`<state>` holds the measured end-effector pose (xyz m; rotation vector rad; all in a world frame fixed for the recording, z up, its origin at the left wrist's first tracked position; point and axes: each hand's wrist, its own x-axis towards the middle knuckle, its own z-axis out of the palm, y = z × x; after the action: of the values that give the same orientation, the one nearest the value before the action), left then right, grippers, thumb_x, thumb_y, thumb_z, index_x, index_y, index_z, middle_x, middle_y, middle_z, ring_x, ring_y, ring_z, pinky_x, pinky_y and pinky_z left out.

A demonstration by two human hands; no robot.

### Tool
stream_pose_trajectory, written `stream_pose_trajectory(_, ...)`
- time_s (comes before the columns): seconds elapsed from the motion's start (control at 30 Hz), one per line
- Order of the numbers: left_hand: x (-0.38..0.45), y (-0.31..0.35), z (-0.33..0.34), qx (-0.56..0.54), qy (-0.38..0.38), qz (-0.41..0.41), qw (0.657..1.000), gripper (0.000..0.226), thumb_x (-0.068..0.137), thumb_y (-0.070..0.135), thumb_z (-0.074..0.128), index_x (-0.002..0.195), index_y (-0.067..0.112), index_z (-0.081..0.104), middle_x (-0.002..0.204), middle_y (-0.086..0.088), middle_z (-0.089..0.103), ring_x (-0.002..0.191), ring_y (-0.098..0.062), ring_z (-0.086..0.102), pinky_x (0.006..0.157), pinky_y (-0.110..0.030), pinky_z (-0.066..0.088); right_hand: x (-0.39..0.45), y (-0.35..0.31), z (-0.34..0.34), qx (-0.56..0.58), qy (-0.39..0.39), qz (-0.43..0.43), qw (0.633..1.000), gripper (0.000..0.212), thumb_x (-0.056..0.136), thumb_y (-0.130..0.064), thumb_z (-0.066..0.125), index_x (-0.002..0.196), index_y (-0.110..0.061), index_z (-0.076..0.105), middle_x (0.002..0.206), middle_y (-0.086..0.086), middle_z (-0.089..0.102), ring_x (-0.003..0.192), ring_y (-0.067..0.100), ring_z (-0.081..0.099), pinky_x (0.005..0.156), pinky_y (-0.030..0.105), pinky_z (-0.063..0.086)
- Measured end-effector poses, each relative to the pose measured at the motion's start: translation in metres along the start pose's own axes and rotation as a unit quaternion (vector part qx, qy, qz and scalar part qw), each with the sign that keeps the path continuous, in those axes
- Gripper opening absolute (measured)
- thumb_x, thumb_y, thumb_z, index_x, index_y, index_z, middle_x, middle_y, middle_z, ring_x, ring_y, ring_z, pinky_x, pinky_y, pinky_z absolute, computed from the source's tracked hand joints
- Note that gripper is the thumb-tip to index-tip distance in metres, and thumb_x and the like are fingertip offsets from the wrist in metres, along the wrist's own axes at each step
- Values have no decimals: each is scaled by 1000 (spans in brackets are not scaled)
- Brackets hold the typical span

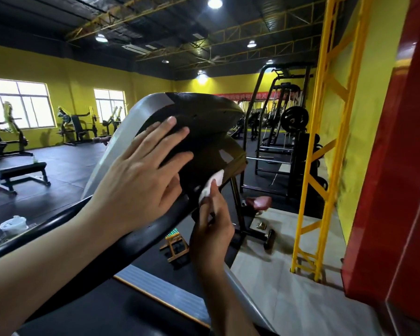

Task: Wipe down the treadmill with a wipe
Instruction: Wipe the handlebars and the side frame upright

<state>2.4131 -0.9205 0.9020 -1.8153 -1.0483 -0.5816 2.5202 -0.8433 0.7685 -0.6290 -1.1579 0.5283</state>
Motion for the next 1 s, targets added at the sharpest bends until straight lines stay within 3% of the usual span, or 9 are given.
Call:
stream_pose_trajectory(0.1,0,1,2,14,-2,9,1000,39,95,18,50,128,7,69,150,-16,52,149,-36,36,123,-55,27,13,12,4,-29,-3,63,998,39,107,-34,42,144,-29,54,134,-5,65,125,6,59,104,39,51)
stream_pose_trajectory(0.23,1,2,3,22,-10,3,1000,37,95,17,51,125,7,70,145,-16,58,147,-36,39,123,-54,26,91,48,-3,-67,-15,144,987,30,107,-27,41,120,-21,68,95,7,71,86,18,68,76,36,54)
stream_pose_trajectory(0.3,1,1,3,25,-11,-4,1000,36,94,15,51,123,8,71,143,-15,59,147,-35,40,123,-54,27,137,75,-4,-98,-51,189,976,30,107,-24,39,114,-14,67,94,8,68,81,21,66,68,30,49)
stream_pose_trajectory(0.43,2,2,3,34,-21,-8,999,36,94,14,48,121,7,72,142,-14,60,147,-35,39,123,-53,26,200,135,-4,-96,-47,261,959,30,94,-26,48,110,-14,70,96,11,71,91,30,70,77,44,55)
stream_pose_trajectory(0.5,3,2,3,38,-24,-7,999,36,95,15,46,121,7,71,142,-14,60,148,-34,39,124,-52,24,190,136,-2,-84,-20,229,970,31,95,-19,48,117,-13,70,100,9,73,88,19,66,77,36,53)
stream_pose_trajectory(0.67,1,1,4,40,-20,-13,999,36,95,13,45,121,7,70,142,-14,60,148,-33,39,125,-51,23,68,44,-6,21,-3,84,996,40,106,-10,47,144,-19,56,125,-16,67,114,-7,61,95,18,50)
stream_pose_trajectory(0.73,2,1,4,28,-17,-17,999,36,95,11,46,120,7,70,141,-14,60,146,-34,41,124,-50,24,22,14,-5,19,-14,46,999,42,107,-16,46,148,-23,51,136,-8,64,122,2,60,102,31,51)
stream_pose_trajectory(0.8,1,2,0,7,-16,-26,1000,35,96,8,45,120,7,70,138,-14,62,144,-34,44,123,-49,27,-14,-3,-6,23,-27,-11,999,42,107,-14,45,148,-15,49,148,-3,55,136,8,50,111,40,45)
stream_pose_trajectory(1.0,-54,2,-35,-74,-24,-126,989,39,94,5,45,129,9,62,146,-9,53,138,-30,46,114,-47,39,-51,-30,-19,-86,-173,-221,956,47,100,2,52,147,-7,50,156,8,42,147,24,37,117,45,38)
